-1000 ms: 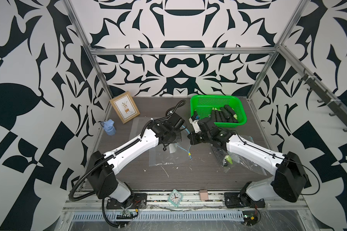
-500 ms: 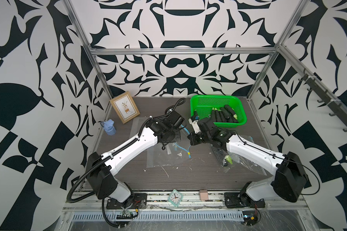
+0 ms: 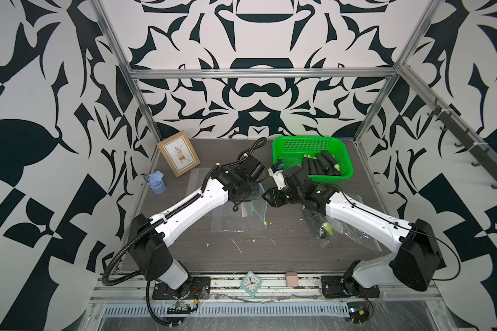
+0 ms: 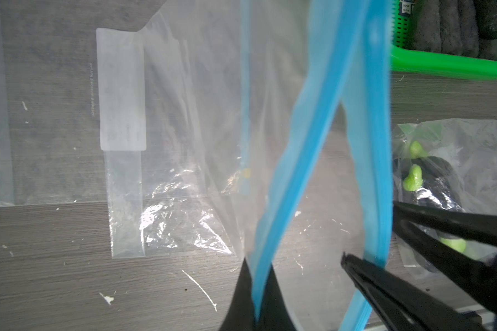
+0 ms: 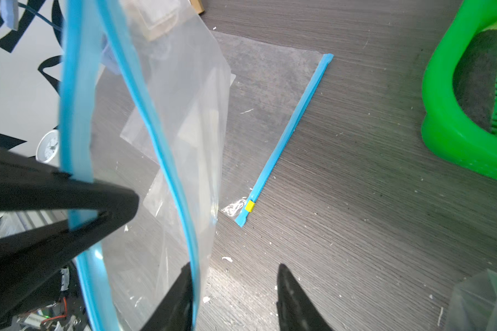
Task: Place the eggplant in a zip-top bag and seal the zipper
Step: Open the zipper of the food storage bag at the center of the board, then pick up the eggplant from the basket.
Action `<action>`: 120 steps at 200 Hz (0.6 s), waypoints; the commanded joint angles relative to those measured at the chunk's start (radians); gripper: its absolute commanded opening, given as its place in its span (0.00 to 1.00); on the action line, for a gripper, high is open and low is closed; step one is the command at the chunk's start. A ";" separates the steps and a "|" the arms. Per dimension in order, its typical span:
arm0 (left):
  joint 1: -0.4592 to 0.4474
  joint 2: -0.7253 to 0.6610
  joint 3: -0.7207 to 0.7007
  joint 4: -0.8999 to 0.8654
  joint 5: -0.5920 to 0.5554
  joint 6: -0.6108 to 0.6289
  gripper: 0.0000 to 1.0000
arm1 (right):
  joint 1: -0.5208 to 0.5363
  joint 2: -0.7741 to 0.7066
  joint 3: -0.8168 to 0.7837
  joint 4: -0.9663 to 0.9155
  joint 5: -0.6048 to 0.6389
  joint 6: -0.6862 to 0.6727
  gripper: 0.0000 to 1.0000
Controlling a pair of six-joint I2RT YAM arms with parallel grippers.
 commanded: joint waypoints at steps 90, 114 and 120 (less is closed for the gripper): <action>0.017 0.022 0.027 0.022 0.036 0.046 0.00 | -0.377 0.094 0.234 -0.105 -0.112 -0.041 0.67; 0.020 0.026 0.030 0.026 0.049 0.054 0.00 | -0.414 0.259 0.332 -0.101 -0.089 -0.046 0.61; 0.020 0.027 0.030 0.026 0.050 0.056 0.00 | -0.420 0.308 0.364 -0.104 -0.090 -0.046 0.60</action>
